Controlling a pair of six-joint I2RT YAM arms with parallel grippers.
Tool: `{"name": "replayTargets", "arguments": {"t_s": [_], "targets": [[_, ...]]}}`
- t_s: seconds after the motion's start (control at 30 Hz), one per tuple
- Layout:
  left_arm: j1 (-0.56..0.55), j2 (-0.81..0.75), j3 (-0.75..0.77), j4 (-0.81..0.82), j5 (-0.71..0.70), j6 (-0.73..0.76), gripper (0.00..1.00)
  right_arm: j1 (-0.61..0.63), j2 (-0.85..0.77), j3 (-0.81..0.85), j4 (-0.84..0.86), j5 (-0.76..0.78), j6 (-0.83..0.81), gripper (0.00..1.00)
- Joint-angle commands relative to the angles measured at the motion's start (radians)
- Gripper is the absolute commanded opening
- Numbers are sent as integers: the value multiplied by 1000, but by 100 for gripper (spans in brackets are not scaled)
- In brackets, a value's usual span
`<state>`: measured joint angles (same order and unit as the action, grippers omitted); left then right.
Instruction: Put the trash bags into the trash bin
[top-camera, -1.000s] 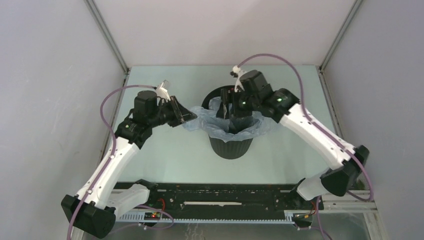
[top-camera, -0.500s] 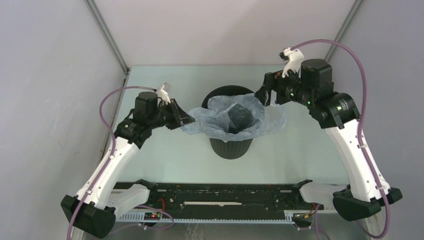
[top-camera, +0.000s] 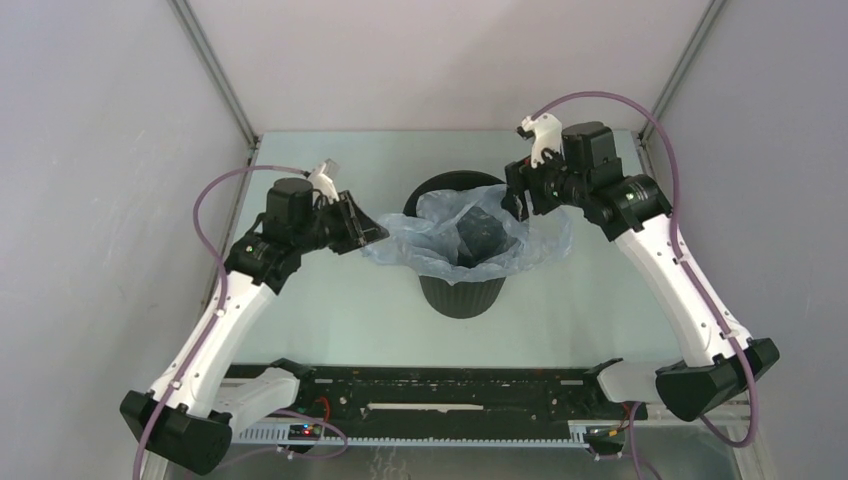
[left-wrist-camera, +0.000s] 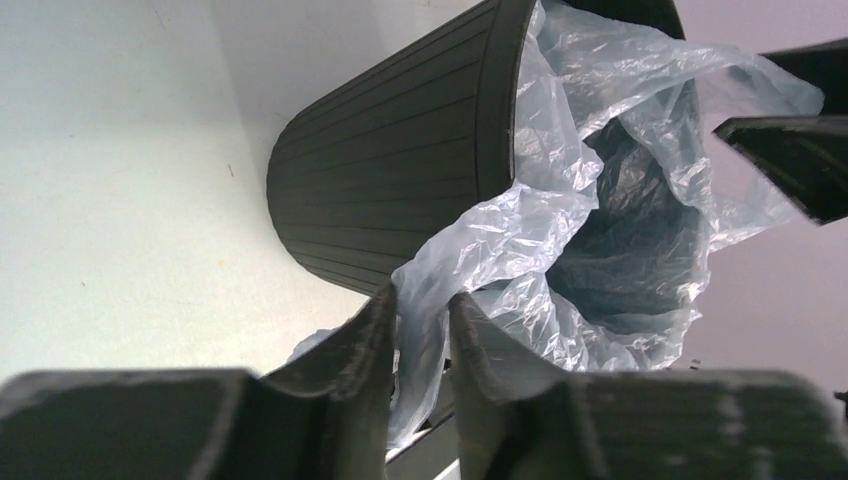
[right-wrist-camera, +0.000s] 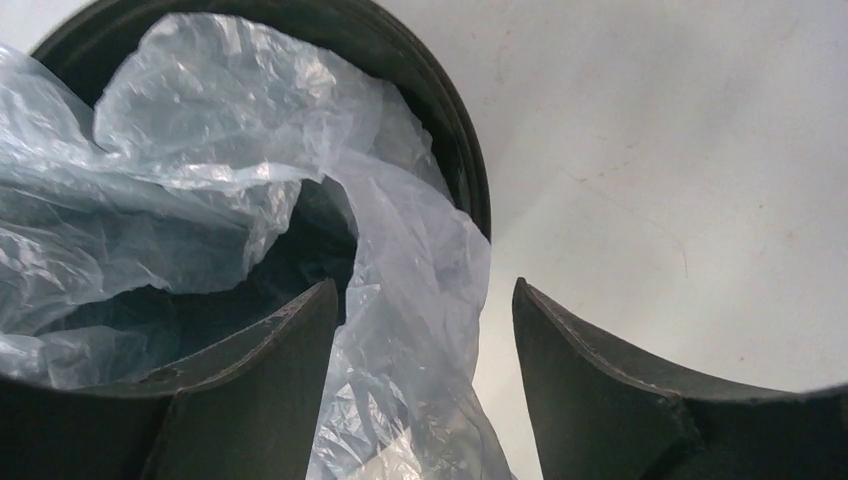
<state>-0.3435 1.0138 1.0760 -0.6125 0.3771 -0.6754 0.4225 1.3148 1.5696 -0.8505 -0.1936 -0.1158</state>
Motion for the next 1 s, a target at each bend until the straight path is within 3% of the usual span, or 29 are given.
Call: {"name": "replayTargets", "arguments": {"t_s": [0.0,0.23,0.4,0.57,0.7,0.8,0.87,0.97], "targets": [[8,-22,42,22,-29,4,26,-3,-39,-45,97,7,17,71],[14,-21,47,38,-51,-20,9,-53,-25,-36,198,63,245,15],[46,-19,33,52,-57,-14,7,-229,41,-44,205,-169,442,1],[66,30,62,53,-25,8,4,-317,179,18,138,-364,502,0],[82,55,70,51,-11,17,7,-341,259,59,134,-436,528,0],[97,68,86,45,6,31,29,-345,300,75,124,-447,513,0],[97,67,120,22,12,61,39,-342,313,106,71,-462,478,3],[93,22,148,1,-17,88,54,-334,266,121,11,-444,440,25]]}}
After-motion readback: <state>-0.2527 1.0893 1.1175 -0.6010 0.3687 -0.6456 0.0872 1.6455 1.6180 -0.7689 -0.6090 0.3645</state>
